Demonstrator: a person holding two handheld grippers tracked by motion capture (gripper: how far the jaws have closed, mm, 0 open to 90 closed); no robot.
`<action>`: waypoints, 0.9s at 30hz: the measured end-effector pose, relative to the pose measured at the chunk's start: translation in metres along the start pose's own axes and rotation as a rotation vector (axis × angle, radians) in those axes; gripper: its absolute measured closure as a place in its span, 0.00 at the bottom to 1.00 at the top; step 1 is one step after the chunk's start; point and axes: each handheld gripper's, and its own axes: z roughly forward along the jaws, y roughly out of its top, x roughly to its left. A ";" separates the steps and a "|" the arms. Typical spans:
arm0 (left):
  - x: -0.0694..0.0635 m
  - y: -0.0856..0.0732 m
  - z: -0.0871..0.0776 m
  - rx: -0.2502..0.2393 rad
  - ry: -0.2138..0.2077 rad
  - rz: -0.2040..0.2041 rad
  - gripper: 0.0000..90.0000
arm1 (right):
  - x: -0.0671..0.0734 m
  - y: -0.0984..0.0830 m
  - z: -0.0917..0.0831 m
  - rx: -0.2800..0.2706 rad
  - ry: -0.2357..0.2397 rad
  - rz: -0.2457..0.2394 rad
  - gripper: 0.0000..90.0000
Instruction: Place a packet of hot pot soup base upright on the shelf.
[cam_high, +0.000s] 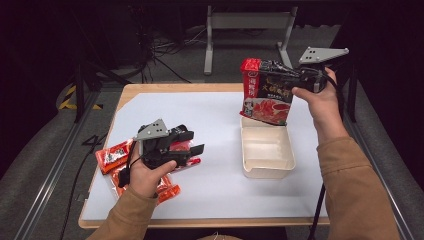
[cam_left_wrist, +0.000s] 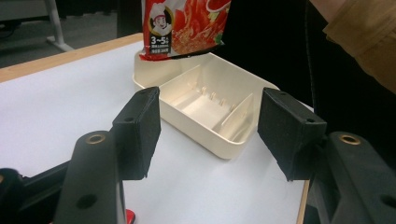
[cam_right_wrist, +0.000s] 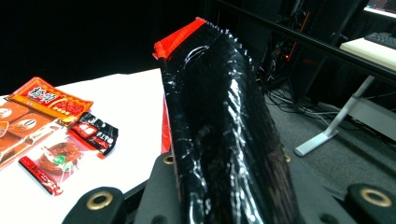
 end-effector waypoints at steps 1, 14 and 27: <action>0.000 0.000 0.000 0.000 0.000 0.000 0.45 | 0.000 0.000 0.000 0.000 0.000 0.000 0.86; 0.001 -0.003 -0.005 0.004 0.021 -0.002 0.45 | -0.015 -0.022 0.018 0.008 0.011 -0.023 0.85; 0.002 -0.006 -0.010 0.000 0.046 -0.001 0.44 | -0.018 -0.039 0.030 0.012 0.037 -0.035 0.85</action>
